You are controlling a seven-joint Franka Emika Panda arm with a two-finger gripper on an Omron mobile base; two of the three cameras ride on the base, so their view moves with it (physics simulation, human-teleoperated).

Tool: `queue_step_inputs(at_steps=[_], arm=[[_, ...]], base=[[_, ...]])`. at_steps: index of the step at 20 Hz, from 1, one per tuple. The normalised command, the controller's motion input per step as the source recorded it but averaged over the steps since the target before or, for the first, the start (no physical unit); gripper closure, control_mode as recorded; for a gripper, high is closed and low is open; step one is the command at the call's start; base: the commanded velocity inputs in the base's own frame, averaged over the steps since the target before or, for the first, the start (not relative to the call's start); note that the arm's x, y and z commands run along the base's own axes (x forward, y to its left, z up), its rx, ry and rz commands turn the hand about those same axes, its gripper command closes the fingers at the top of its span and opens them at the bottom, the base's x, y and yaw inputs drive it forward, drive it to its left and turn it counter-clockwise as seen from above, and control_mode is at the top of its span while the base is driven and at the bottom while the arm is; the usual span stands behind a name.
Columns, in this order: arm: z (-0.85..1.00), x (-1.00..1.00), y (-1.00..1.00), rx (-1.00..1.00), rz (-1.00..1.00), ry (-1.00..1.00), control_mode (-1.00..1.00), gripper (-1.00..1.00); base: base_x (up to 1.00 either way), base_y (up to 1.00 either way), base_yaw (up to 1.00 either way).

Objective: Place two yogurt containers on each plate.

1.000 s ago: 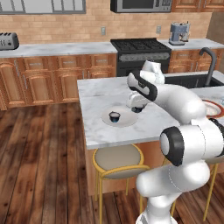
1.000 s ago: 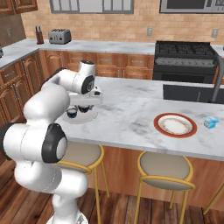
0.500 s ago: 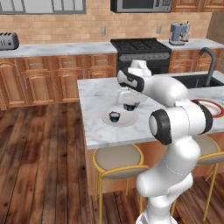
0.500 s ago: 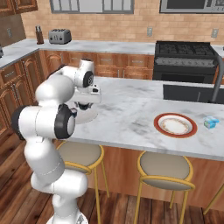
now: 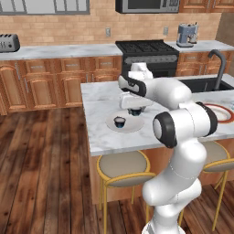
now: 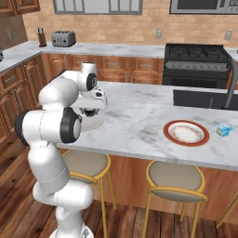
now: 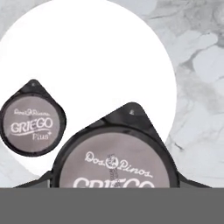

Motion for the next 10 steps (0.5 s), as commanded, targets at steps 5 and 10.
queue_step_inputs(at_steps=[5,10], arm=[[-0.27,0.20,-0.05,0.00,0.00,0.00,-1.00,1.00],[-0.39,0.18,-0.01,0.00,0.00,0.01,-1.00,1.00]], base=[[0.00,0.00,0.00],[0.00,0.00,0.00]])
